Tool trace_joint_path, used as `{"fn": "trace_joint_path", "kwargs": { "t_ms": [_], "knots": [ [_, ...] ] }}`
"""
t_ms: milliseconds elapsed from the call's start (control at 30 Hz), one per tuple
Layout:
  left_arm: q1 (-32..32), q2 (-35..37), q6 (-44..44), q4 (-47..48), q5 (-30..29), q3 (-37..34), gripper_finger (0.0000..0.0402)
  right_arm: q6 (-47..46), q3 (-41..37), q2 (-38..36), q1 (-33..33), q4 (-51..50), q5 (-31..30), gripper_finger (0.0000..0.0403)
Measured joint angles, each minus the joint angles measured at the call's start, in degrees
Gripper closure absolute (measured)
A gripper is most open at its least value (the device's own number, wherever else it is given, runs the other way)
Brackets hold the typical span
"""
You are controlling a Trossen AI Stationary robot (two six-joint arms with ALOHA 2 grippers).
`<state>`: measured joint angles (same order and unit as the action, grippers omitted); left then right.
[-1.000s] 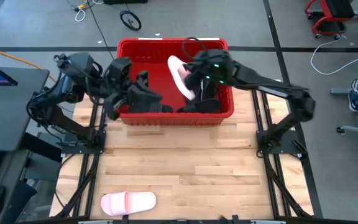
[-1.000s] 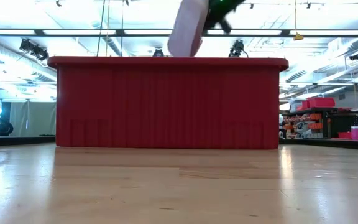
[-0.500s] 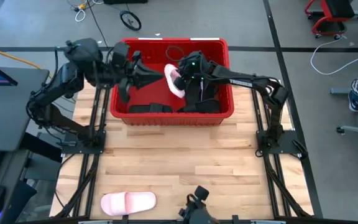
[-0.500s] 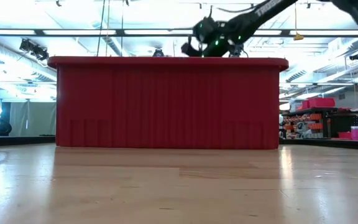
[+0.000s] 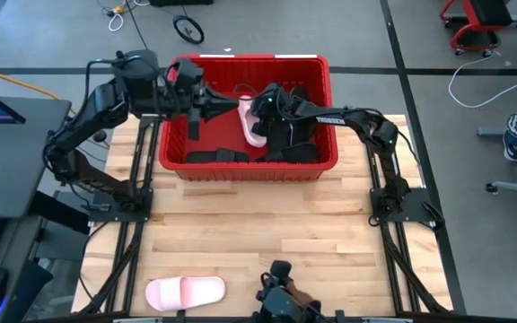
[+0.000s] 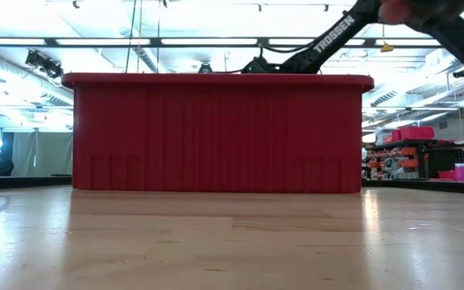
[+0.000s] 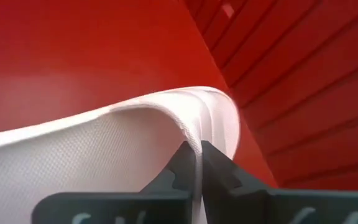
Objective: Pick and place slides into bin
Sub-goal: Put the top pink slide into the red bin, then put the pink slide into the red bin
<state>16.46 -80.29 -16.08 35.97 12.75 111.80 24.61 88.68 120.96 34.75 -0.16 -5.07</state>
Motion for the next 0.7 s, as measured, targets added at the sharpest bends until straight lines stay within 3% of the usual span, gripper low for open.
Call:
{"fn": "trace_joint_path", "kwargs": {
  "t_ms": [167,500,700],
  "knots": [
    [0.8,0.0,0.0,0.1,0.0,0.0,0.0394,-4.4,0.0,0.3,0.1,1.1,1.0,0.0358],
    [0.7,0.0,-0.3,1.5,0.0,0.0,0.0373,-8.9,0.0,-0.1,0.4,1.2,2.9,0.0251],
    [0.6,0.0,-4.2,7.3,0.0,0.0,0.0382,-16.6,0.0,-2.3,-0.3,2.0,-0.7,0.0230]
  ]
}}
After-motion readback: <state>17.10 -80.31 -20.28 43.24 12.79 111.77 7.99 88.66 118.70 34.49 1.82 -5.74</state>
